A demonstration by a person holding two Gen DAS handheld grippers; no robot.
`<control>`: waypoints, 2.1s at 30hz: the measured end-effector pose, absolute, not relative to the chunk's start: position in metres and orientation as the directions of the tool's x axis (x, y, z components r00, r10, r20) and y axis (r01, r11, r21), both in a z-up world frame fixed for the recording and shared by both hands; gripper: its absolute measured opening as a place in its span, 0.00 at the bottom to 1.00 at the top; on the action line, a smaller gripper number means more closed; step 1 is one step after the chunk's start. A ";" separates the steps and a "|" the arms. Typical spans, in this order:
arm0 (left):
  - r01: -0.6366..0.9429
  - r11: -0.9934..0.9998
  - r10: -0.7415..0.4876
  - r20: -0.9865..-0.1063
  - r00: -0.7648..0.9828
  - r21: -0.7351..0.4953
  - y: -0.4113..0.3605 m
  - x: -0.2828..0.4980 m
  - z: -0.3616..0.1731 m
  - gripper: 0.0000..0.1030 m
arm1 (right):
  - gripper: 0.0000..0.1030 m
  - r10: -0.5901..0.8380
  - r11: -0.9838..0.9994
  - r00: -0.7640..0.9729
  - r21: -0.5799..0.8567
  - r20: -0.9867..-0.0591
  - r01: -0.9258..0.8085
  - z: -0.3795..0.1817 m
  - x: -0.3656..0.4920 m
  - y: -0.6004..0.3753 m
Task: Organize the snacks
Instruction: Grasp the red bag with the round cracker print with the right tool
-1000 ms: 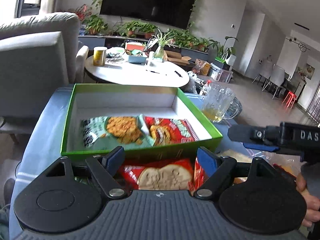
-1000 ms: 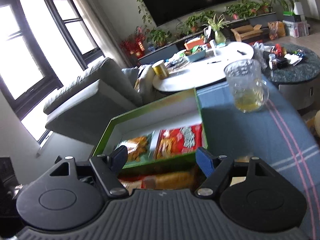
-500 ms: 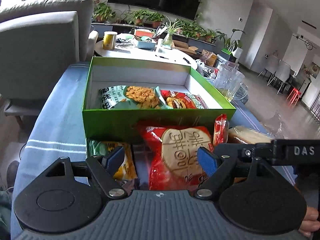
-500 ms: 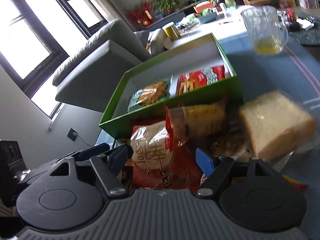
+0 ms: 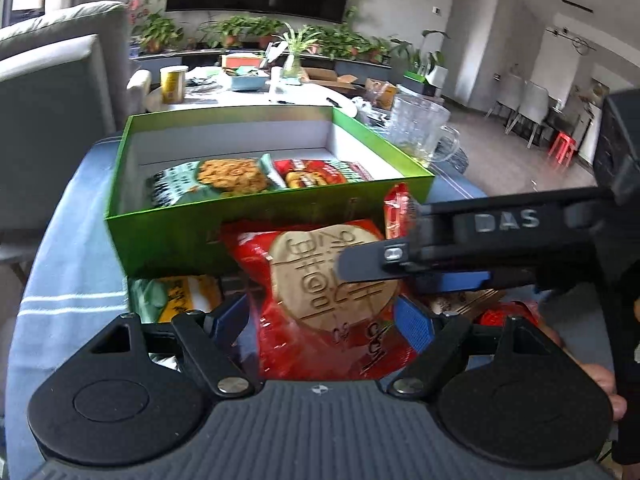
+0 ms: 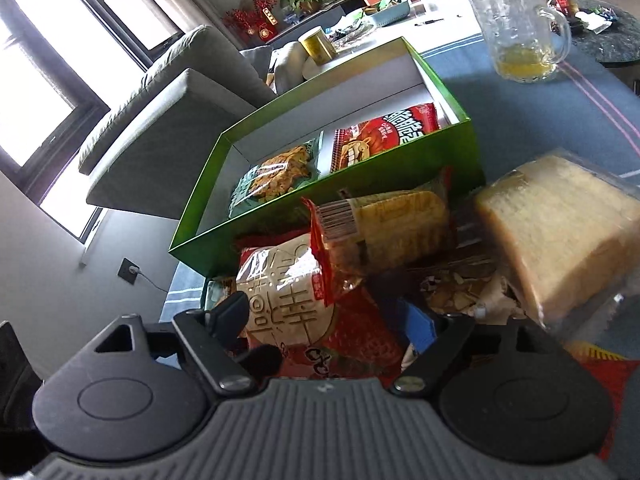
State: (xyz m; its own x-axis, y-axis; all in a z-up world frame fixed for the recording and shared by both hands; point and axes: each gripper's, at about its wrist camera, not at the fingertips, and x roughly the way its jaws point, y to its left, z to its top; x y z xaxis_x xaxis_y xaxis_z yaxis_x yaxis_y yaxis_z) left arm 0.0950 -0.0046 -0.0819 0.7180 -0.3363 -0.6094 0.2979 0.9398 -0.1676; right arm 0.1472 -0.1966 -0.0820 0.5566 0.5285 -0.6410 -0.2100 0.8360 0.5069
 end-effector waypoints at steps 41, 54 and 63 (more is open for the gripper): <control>0.290 0.918 -0.397 -0.618 0.679 -0.271 -0.011 0.129 -0.095 0.79 | 0.77 0.512 0.851 0.543 0.481 -0.666 -0.212 -0.085 0.174 -0.180; 0.294 0.906 -0.422 -0.593 0.686 -0.305 -0.012 0.116 -0.084 0.79 | 0.67 0.594 0.801 0.481 0.529 -0.646 -0.278 -0.081 0.173 -0.179; 0.347 0.905 -0.426 -0.500 0.754 -0.247 -0.016 0.089 -0.049 0.79 | 0.67 0.641 0.762 0.537 0.542 -0.549 -0.354 -0.047 0.146 -0.183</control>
State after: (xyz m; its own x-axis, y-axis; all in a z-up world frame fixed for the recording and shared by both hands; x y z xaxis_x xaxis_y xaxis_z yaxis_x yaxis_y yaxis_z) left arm 0.0894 -0.0162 -0.0488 0.7539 -0.4260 -0.5001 0.3474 0.9046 -0.2470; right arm 0.1462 -0.1834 -0.0469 0.5366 0.6406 -0.5493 -0.3543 0.7618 0.5423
